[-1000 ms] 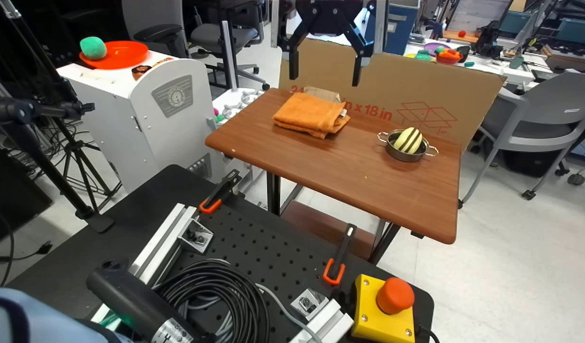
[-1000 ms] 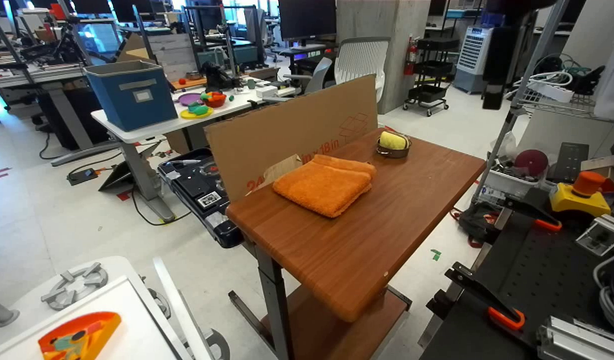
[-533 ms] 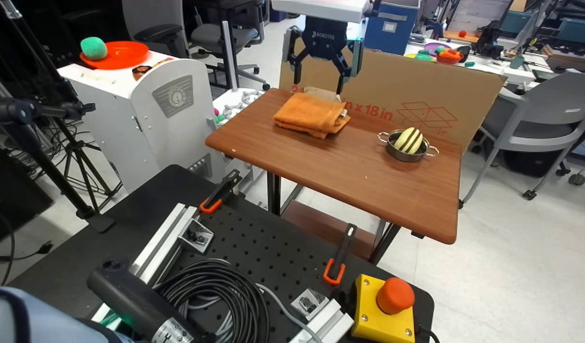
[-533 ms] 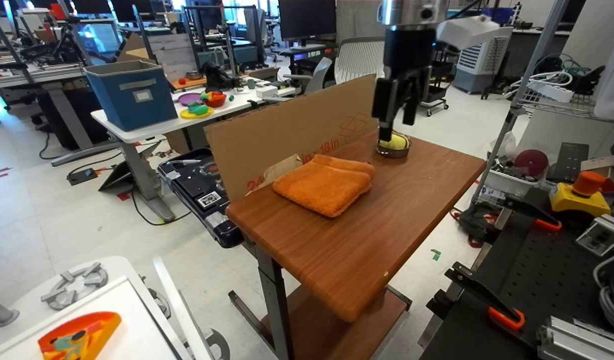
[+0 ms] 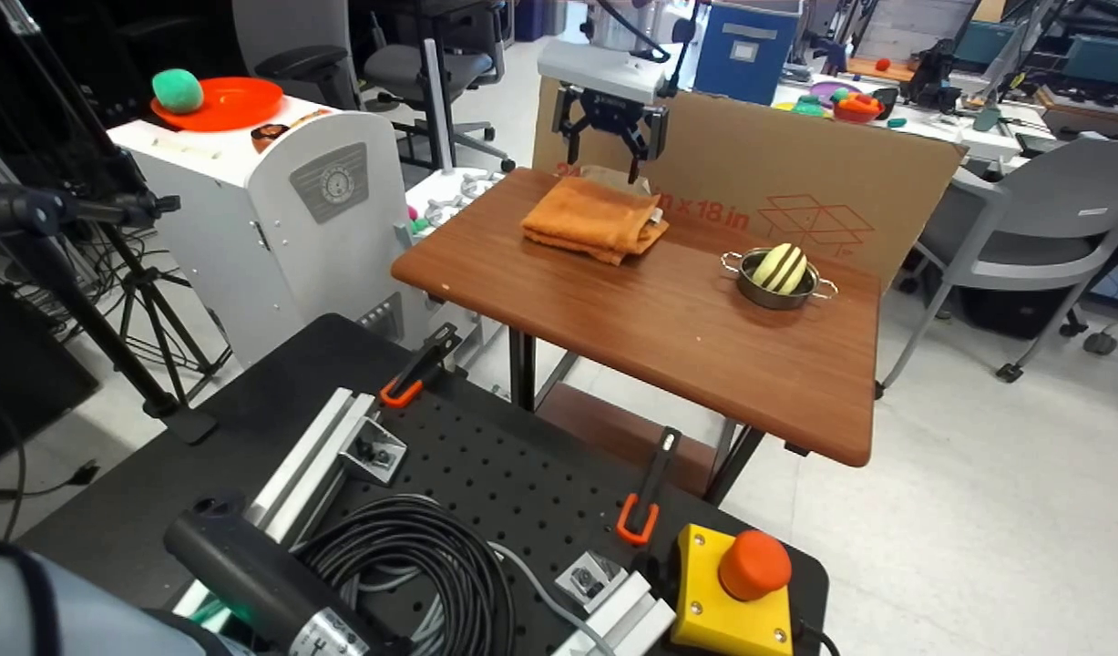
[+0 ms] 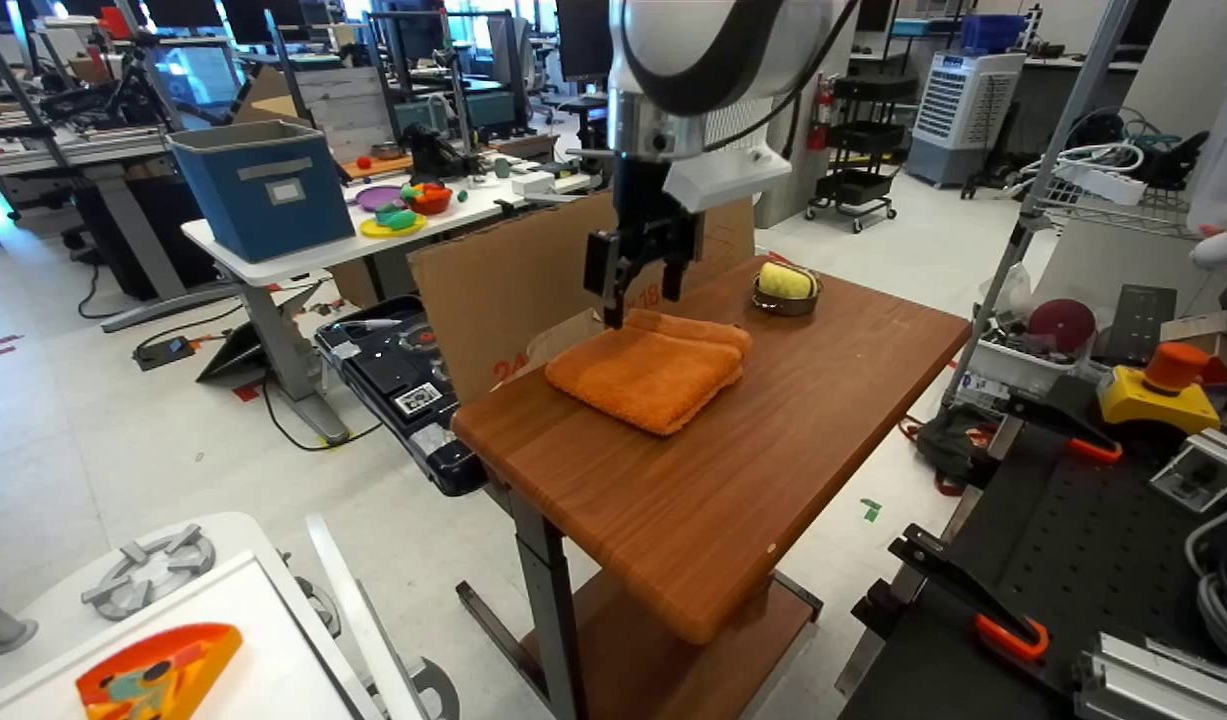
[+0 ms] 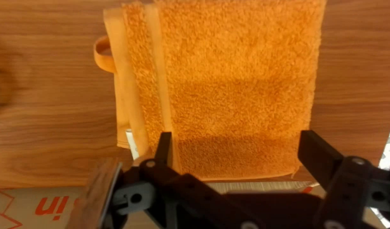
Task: Move the orange towel forwards
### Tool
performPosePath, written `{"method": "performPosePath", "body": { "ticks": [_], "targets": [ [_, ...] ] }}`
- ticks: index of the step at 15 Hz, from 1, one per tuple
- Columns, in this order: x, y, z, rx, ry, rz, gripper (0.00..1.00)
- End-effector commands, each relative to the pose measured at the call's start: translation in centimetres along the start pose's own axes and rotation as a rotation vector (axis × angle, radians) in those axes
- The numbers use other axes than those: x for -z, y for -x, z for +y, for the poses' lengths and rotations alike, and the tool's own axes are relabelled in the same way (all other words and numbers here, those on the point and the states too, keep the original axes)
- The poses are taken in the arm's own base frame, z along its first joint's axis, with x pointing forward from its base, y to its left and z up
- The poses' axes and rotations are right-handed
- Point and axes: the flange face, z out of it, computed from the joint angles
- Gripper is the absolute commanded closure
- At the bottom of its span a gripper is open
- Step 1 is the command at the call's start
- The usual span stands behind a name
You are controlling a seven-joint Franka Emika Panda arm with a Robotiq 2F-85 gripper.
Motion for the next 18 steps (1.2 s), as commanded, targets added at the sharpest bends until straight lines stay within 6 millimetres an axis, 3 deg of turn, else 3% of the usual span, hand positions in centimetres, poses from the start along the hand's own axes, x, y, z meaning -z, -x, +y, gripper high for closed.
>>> {"method": "performPosePath", "body": {
  "ticks": [1,4,7,11,18],
  "targets": [
    [-5.4,-3.8,-0.3,-0.024,-0.011,-0.023,0.0],
    [-10.3,-4.3,-0.1,-0.031,-0.02,-0.097,0.0],
    [-12.8,-4.0,-0.2,-0.034,-0.026,-0.175,0.0],
    [-13.1,-2.1,-0.8,-0.015,-0.015,-0.288,0.0],
    [-12.9,6.0,-1.6,0.009,0.015,-0.461,0.0]
  ]
}}
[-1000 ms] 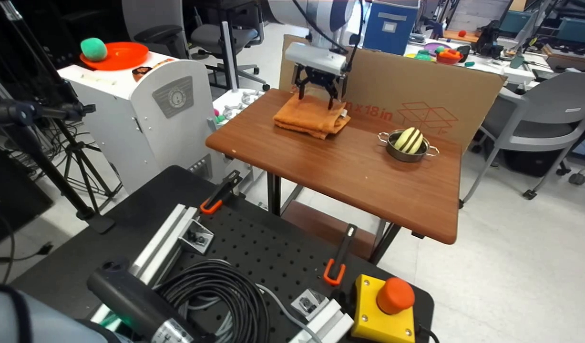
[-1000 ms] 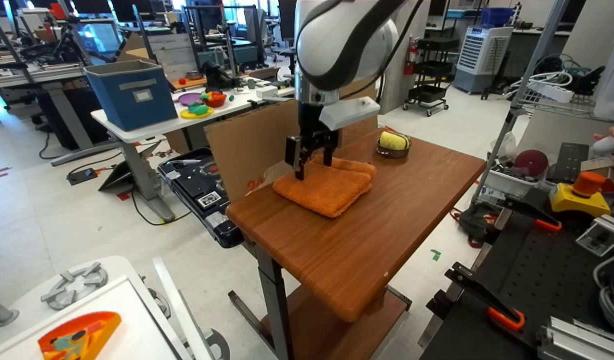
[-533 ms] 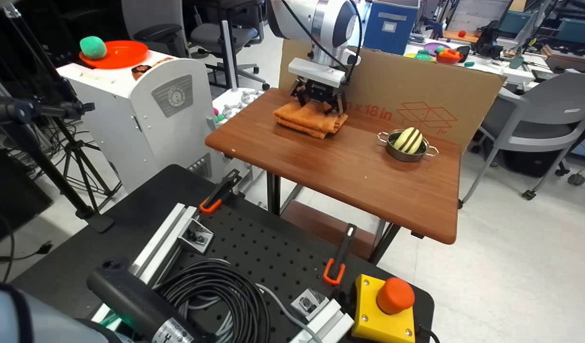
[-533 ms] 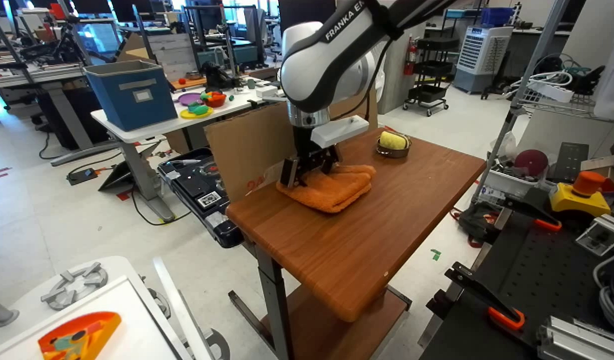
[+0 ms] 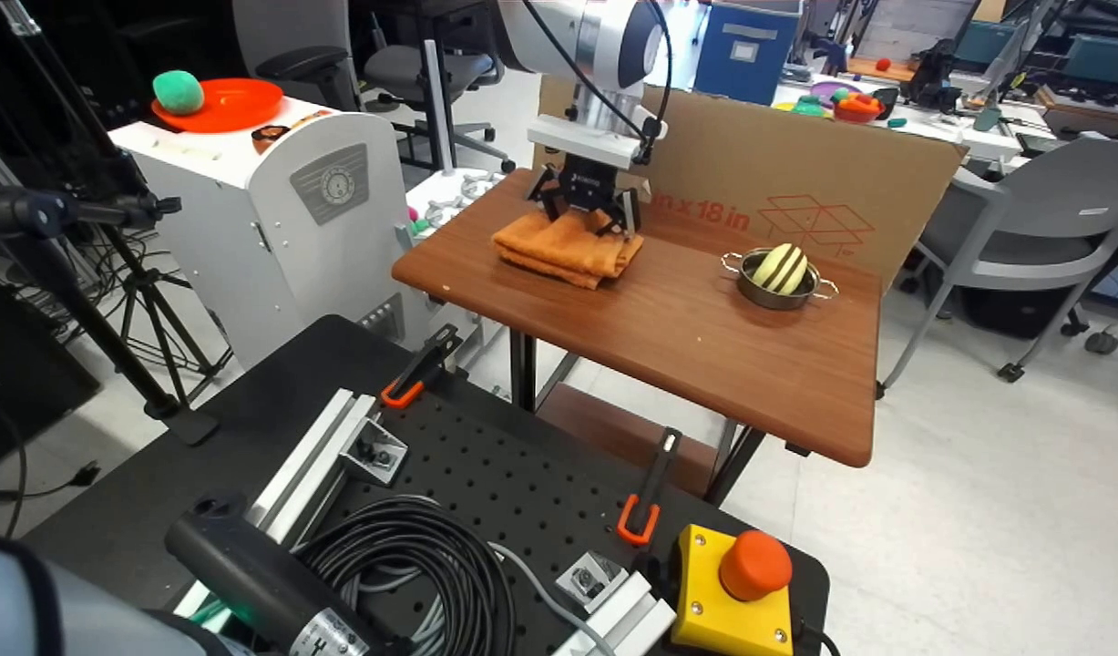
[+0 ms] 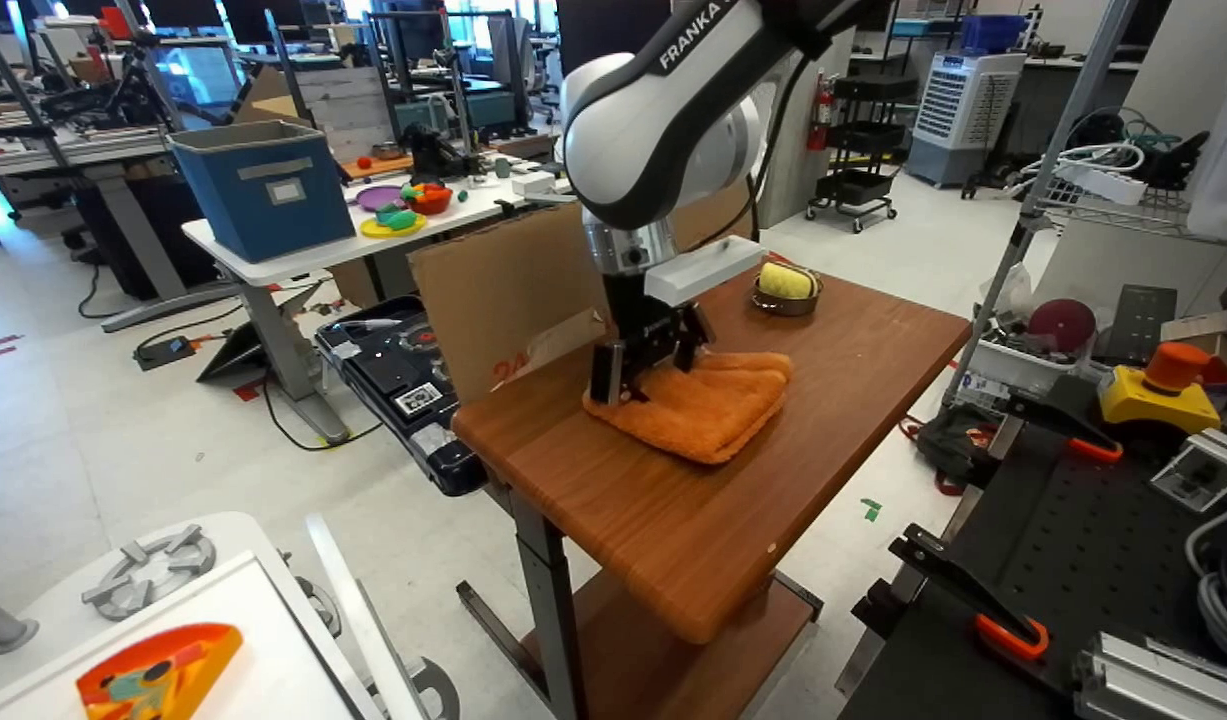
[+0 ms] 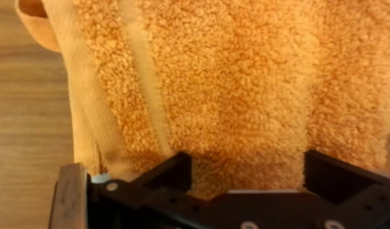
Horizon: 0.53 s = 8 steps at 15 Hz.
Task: Move the orange towel forwards
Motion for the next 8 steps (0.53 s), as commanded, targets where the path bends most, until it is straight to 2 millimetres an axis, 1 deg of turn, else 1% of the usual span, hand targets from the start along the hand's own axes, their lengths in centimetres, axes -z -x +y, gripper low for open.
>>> {"method": "performPosePath", "body": {
  "ticks": [1,3,5,7,8],
  "targets": [
    [-4.3,5.6,-0.3,-0.005,0.006,-0.13,0.0],
    [-4.7,7.6,-0.4,0.002,0.017,-0.148,0.0],
    [-4.4,9.1,-0.7,0.011,0.023,-0.148,0.0],
    [-3.8,9.7,-1.3,0.022,0.025,-0.12,0.0],
    [-2.8,9.5,-1.8,0.026,0.027,-0.079,0.0]
  ]
}}
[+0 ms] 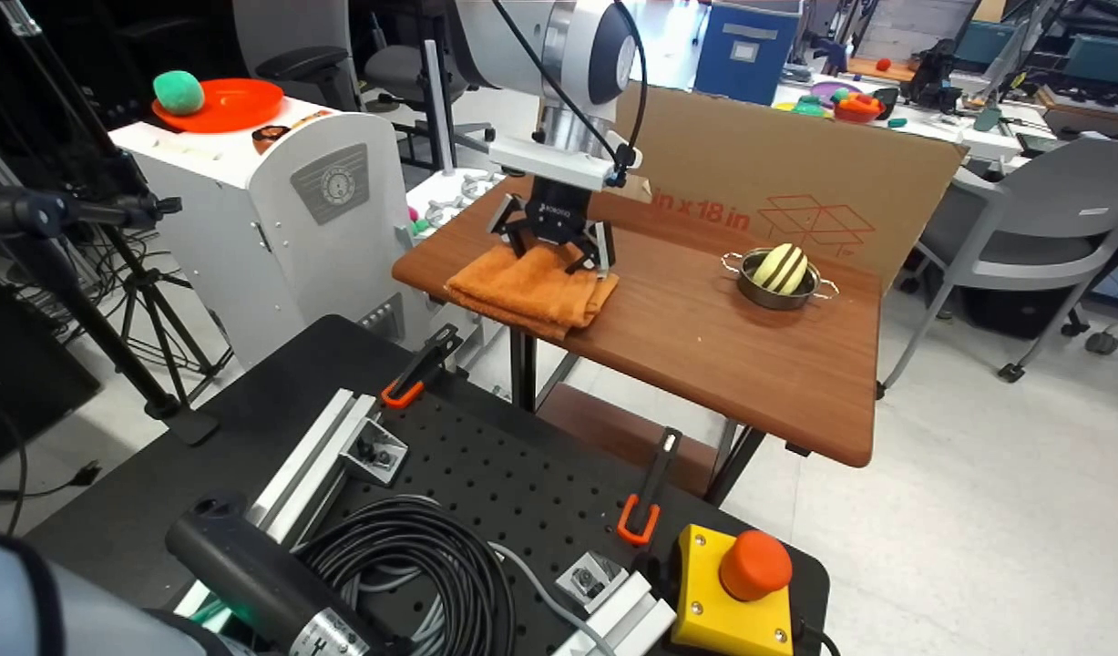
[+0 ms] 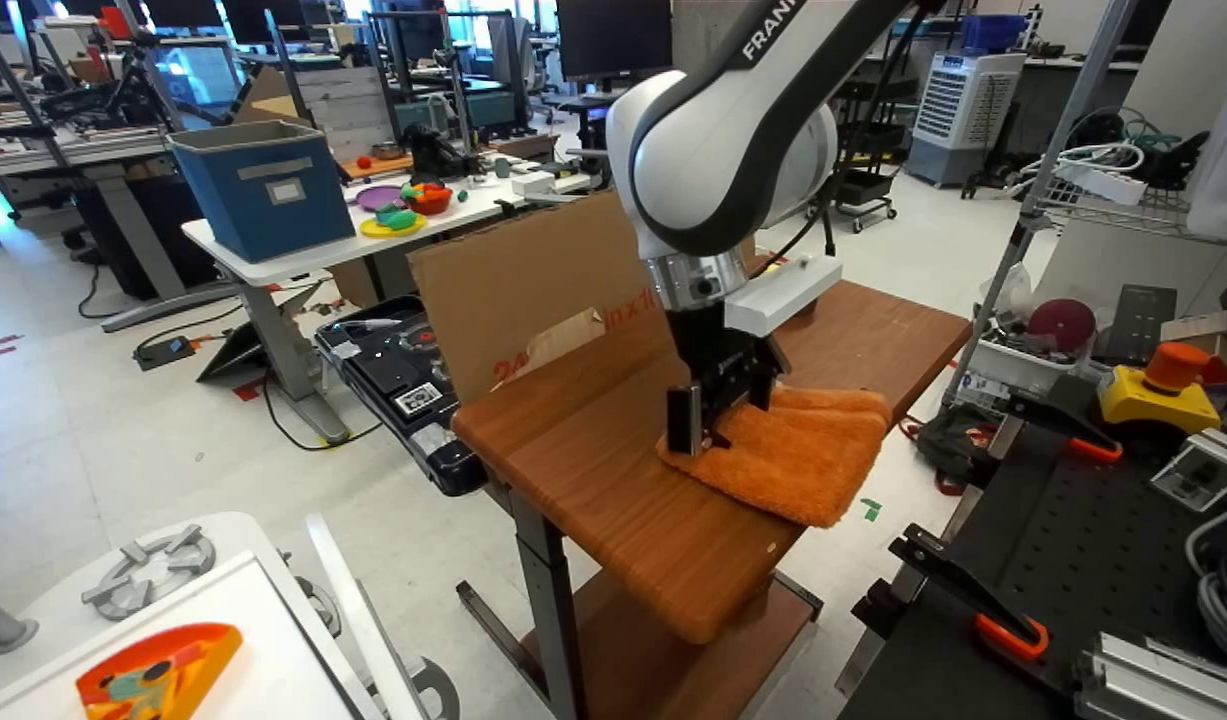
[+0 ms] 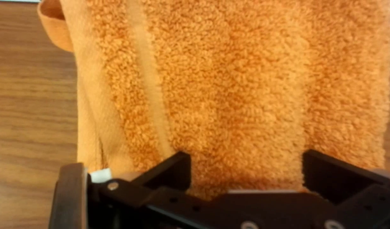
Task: Move the orange towel forwards
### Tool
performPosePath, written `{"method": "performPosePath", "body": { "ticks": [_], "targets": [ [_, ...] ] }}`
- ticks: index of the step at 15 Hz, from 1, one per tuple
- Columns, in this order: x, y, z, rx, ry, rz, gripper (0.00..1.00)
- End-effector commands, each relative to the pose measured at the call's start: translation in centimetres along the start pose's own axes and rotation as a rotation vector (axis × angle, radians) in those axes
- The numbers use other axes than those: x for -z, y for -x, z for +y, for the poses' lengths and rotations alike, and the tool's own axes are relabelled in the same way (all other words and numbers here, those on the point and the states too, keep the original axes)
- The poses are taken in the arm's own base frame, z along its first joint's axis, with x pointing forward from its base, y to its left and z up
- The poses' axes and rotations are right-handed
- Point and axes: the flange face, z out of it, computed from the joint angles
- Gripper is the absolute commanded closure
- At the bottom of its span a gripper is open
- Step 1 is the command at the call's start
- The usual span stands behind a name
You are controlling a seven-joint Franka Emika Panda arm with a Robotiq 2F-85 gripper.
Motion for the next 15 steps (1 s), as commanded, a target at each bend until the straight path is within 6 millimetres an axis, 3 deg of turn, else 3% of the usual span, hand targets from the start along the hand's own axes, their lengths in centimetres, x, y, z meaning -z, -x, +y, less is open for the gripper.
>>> {"method": "performPosePath", "body": {
  "ticks": [1,5,7,11,12,13,15],
  "targets": [
    [0.4,1.5,-1.5,0.008,0.003,0.081,0.0],
    [4.6,1.0,-3.1,0.018,0.002,0.235,0.0],
    [7.0,1.9,-3.6,0.025,0.008,0.252,0.0],
    [10.5,7.4,-3.6,0.054,-0.011,0.034,0.0],
    [8.9,4.1,-3.8,0.04,0.01,0.096,0.0],
    [9.8,4.9,-3.9,0.04,0.012,0.088,0.0],
    [9.9,4.8,-3.9,0.04,0.011,0.094,0.0]
  ]
}}
